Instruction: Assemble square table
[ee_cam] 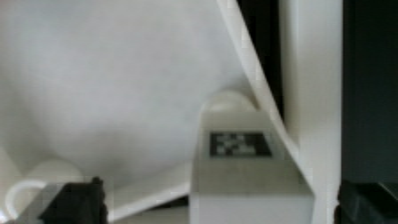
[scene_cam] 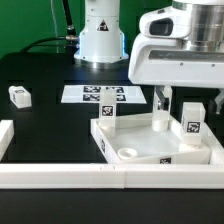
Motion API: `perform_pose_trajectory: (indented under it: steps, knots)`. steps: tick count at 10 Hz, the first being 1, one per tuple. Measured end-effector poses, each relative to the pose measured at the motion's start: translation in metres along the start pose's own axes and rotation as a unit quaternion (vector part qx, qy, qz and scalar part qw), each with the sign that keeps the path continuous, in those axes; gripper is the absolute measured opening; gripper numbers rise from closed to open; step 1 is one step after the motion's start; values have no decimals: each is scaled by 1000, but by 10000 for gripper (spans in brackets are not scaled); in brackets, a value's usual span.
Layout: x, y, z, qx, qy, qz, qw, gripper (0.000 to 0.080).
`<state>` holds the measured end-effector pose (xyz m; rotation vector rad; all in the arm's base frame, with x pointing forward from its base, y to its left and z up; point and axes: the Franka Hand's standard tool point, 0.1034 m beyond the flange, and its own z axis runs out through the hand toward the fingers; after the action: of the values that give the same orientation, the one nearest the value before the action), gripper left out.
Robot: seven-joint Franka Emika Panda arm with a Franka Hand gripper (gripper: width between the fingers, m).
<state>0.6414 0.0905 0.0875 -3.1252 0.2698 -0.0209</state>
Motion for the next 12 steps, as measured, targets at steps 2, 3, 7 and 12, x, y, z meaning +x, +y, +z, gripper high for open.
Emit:
perform_pose_trajectory:
  steps: [2,3,7,12]
  knots:
    - [-1,-2,7,-2,3,23,1000,649]
    - [0,-2,7,-2,4,23,1000,649]
    - [0,-2,7,-1,3,145,989,290]
    - [9,1,9,23,27,375,926,290]
